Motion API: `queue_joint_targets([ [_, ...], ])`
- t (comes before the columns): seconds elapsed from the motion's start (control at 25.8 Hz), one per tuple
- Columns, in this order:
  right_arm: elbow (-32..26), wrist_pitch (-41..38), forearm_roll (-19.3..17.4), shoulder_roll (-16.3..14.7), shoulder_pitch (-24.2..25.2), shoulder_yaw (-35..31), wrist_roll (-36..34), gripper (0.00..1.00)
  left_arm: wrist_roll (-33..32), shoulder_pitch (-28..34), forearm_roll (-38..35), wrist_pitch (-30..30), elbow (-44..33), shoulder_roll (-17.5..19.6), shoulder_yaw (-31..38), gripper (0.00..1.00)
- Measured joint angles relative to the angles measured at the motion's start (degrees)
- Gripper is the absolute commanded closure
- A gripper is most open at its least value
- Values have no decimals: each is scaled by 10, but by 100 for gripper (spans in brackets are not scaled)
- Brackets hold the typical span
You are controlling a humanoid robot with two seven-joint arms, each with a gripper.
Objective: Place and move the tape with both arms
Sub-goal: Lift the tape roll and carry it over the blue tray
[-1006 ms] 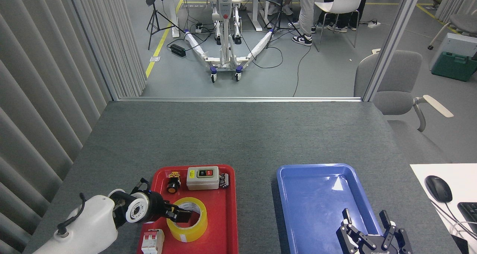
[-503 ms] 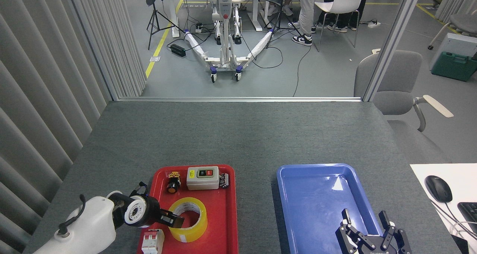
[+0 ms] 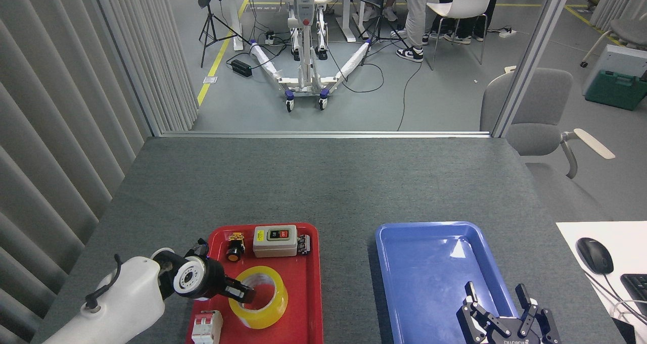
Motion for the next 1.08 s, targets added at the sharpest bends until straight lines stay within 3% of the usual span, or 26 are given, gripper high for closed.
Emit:
queue_joint_targets([
  [0.31,0,0,11,2,0,0,2,0,54,44,0,-191,16,-88,205,96],
  [0.43,0,-7,26,-2,1,2,0,0,69,58,8,-299,48,-144,253,97],
  [0.54,-3,-43,39,-25,15,5,-16,0,76,72,31,-356,90,-203,286,96],
  [0.81,-7,-170,46,-92,49,21,-104,0,81,86,116,-382,149,-293,302,97],
  [0.93,-12,-197,47,-130,52,46,-148,0,83,88,132,-384,154,-311,299,98],
  [1.08,-20,-209,47,-155,52,62,-179,0,83,90,138,-384,156,-317,292,98],
])
